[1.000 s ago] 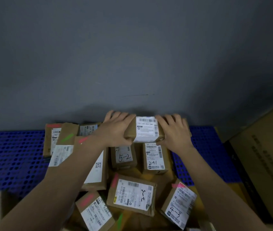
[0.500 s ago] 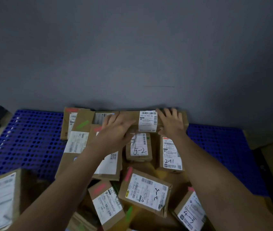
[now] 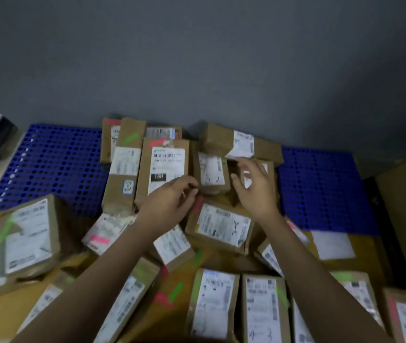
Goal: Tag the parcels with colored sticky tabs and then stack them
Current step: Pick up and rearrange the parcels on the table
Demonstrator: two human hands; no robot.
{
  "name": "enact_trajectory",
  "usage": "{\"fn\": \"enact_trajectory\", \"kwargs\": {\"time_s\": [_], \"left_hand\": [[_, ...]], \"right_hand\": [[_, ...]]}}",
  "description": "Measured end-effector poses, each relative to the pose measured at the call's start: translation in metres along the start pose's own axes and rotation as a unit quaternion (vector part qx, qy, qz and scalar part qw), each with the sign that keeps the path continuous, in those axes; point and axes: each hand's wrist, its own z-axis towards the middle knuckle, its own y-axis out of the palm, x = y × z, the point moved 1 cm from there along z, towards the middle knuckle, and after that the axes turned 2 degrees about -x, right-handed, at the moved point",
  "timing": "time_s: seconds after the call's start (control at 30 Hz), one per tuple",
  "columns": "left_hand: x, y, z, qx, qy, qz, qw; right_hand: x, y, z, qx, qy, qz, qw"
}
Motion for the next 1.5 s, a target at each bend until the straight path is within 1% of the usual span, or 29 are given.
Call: {"fn": "enact_trajectory", "kwargs": {"time_s": [0.07,0.13,0.2,0.27,0.33,0.37,0.43,0.5,0.53,0.63,0.7,0.77,0.9,1.0,1.13,1.23,1.37,1.5], "left_hand": [[-0.008,0.008,-0.030,-0.021,-0.024,-0.013,0.999],[-0.019,0.019,-0.058,-0.047,-0.059,-0.003,0.997],[-0.030,0.031,-0.083,-0.106,-0.100,0.017,0.989],[-0.039,0.045,-0.105,-0.173,-0.145,0.047,0.973],[-0.047,0.058,-0.123,-0.211,-0.153,0.068,0.963],[-0.050,0.065,-0.130,-0.223,-0.154,0.072,0.960],[-0.054,0.077,-0.143,-0.252,-0.149,0.074,0.953],[-0.055,0.089,-0.152,-0.285,-0.124,0.096,0.946],[-0.056,0.095,-0.156,-0.306,-0.109,0.118,0.938],[-0.063,0.112,-0.165,-0.356,-0.064,0.191,0.912],[-0.069,0.123,-0.171,-0.365,-0.070,0.207,0.905],[-0.072,0.132,-0.175,-0.368,-0.110,0.197,0.902],[-0.071,0.145,-0.175,-0.340,-0.177,0.156,0.910],[-0.073,0.157,-0.175,-0.313,-0.216,0.151,0.912],[-0.076,0.168,-0.176,-0.312,-0.240,0.149,0.907],[-0.077,0.168,-0.176,-0.293,-0.267,0.147,0.906],[-0.079,0.169,-0.176,-0.278,-0.261,0.143,0.913],[-0.081,0.170,-0.180,-0.253,-0.244,0.154,0.924]], "right_hand": [[-0.009,0.009,-0.037,-0.038,0.016,0.036,0.998],[-0.014,0.024,-0.071,-0.076,0.029,0.051,0.995],[-0.016,0.042,-0.102,-0.119,0.032,0.042,0.991],[-0.016,0.059,-0.127,-0.179,0.024,0.009,0.984],[-0.011,0.075,-0.148,-0.245,0.018,-0.028,0.969],[-0.007,0.082,-0.157,-0.270,0.001,-0.056,0.961],[0.001,0.093,-0.174,-0.295,-0.060,-0.129,0.945],[0.010,0.100,-0.187,-0.279,-0.106,-0.188,0.936],[0.014,0.101,-0.190,-0.256,-0.115,-0.202,0.938],[0.018,0.096,-0.189,-0.203,-0.104,-0.212,0.950],[0.020,0.094,-0.185,-0.181,-0.086,-0.214,0.956],[0.019,0.094,-0.184,-0.167,-0.080,-0.216,0.959],[0.019,0.095,-0.193,-0.162,-0.097,-0.212,0.959],[0.022,0.093,-0.202,-0.160,-0.093,-0.215,0.959],[0.022,0.088,-0.208,-0.135,-0.092,-0.198,0.967],[0.024,0.085,-0.208,-0.128,-0.096,-0.191,0.968],[0.027,0.083,-0.208,-0.124,-0.106,-0.186,0.969],[0.028,0.081,-0.208,-0.121,-0.116,-0.149,0.975]]}}
